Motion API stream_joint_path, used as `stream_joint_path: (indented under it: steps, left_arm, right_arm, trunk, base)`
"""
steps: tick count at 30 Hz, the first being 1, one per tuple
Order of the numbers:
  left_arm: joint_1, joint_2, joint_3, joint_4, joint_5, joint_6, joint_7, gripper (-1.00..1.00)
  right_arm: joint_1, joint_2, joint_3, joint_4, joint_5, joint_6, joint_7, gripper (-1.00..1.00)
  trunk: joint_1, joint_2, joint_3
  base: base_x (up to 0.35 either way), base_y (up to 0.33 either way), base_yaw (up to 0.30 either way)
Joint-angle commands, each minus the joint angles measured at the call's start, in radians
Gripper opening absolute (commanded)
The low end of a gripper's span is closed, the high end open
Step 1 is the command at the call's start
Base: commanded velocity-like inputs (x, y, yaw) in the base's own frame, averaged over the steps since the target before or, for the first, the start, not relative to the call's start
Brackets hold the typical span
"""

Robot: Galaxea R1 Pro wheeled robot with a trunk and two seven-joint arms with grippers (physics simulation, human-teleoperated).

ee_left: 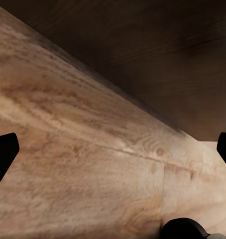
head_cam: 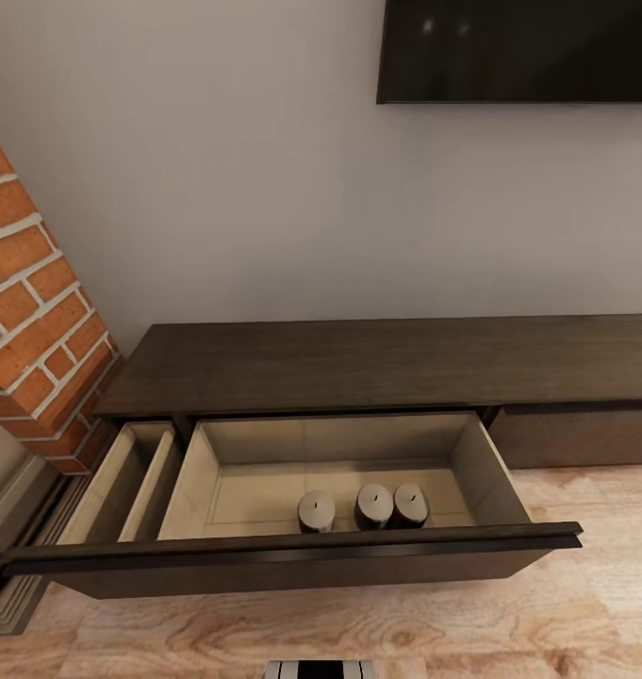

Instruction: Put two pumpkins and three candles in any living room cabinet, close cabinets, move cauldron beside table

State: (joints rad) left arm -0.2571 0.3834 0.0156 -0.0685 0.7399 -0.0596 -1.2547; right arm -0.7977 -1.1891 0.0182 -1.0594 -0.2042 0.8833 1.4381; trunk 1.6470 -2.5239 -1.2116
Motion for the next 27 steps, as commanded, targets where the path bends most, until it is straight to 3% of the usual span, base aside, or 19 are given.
stream_joint_path:
  steps: [1,7,13,21,27]
  left_arm:
    - [-0.001,0.000,0.001,0.001,-0.002,-0.006,-0.002,1.00]
    - [-0.001,0.000,0.001,0.001,0.001,-0.005,0.000,1.00]
    - [-0.001,-0.001,0.001,0.001,0.002,-0.005,-0.001,1.00]
    - [-0.001,-0.006,0.001,0.001,0.003,-0.005,-0.003,1.00]
    - [-0.001,-0.006,0.001,0.001,0.003,-0.005,-0.004,1.00]
  right_arm:
    - [-0.001,-0.002,0.002,0.018,0.005,-0.003,0.001,1.00]
    - [-0.001,0.001,0.005,0.174,0.127,-0.134,-0.001,1.00]
    - [-0.001,0.033,0.005,0.385,0.239,-0.323,-0.022,1.00]
    - [-0.001,0.088,0.006,0.620,0.336,-0.555,-0.078,1.00]
    - [-0.001,0.125,0.006,0.713,0.383,-0.649,-0.123,1.00]
  trunk:
    - [0.000,0.000,-0.001]
    - [0.000,0.000,-0.001]
    - [0.000,0.000,-0.001]
    - [0.000,0.000,-0.001]
    - [0.000,0.000,-0.001]
  base:
    - [0.000,0.000,0.000]
    - [0.000,0.000,0.000]
    - [-0.028,0.000,0.000]
    - [-0.252,0.000,0.000]
    - [-0.326,0.005,0.000]
